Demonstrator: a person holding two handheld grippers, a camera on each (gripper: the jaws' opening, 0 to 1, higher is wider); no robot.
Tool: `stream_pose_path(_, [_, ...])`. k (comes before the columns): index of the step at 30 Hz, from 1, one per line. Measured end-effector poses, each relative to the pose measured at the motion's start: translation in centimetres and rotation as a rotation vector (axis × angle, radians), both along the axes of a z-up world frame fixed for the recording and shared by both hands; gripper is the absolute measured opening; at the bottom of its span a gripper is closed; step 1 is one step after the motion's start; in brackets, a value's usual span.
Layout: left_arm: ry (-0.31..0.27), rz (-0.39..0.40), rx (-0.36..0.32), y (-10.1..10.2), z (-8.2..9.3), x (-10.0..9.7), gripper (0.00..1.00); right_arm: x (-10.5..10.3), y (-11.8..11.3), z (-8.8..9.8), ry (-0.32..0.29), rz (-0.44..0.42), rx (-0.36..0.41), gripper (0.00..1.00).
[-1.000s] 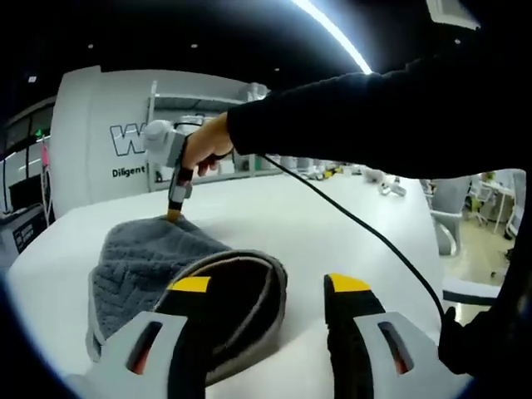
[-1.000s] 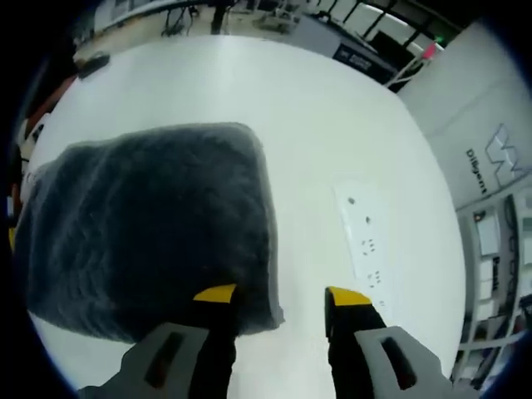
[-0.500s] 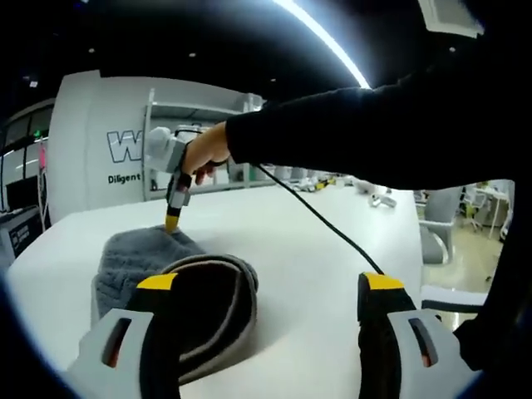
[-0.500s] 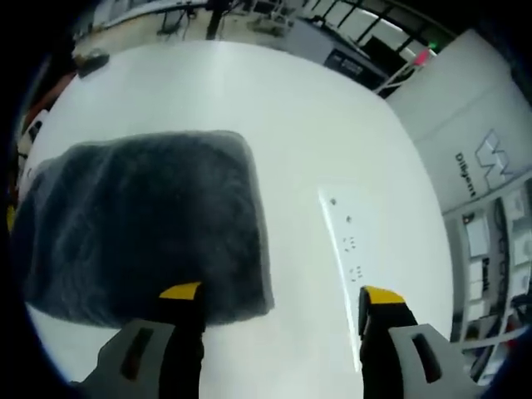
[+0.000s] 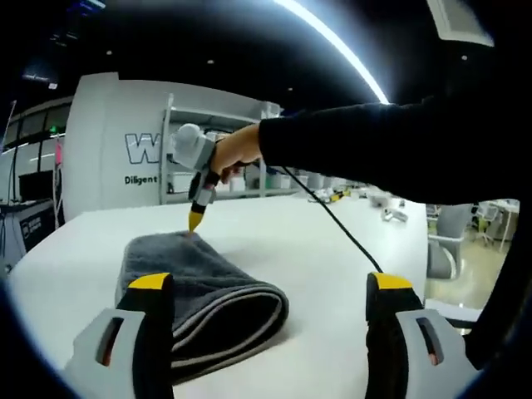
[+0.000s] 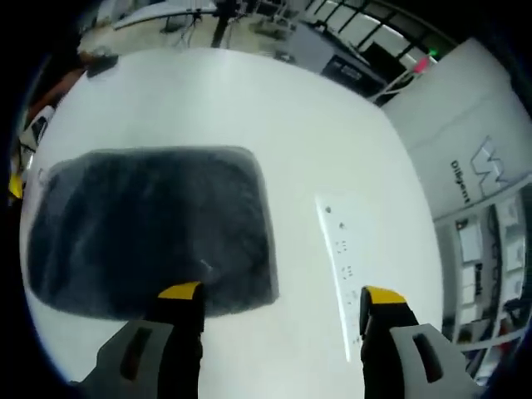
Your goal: Open the folded towel by lifting each exposed corner and separating the folded layers until the towel lies flat within the target outline without major curled edges
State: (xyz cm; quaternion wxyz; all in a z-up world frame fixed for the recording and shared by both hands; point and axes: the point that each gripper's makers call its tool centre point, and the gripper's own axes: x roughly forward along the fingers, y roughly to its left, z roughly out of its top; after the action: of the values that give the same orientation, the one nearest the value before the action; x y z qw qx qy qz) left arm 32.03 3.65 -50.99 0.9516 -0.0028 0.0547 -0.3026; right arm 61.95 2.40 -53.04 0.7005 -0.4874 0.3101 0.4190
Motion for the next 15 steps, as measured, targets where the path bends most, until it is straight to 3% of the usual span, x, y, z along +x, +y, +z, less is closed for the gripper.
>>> stream_pose_path(7, [-0.002, 0.072, -0.017, 1.9, 0.6, 0.2, 0.99, -2.2, 0.0, 0.6, -0.007, 0.037, -0.03, 0.83])
stream_pose_path(11, [0.005, 0.13, -0.013, 3.3, 0.5, 0.4, 0.99, -2.8, 0.5, 1.7, -0.014, 0.043, -0.003, 0.85])
stream_pose_path(15, [-0.006, 0.207, -0.015, 5.1, 0.9, 0.8, 1.0, -3.4, 1.3, 2.3, -0.009, 0.057, 0.029, 0.96])
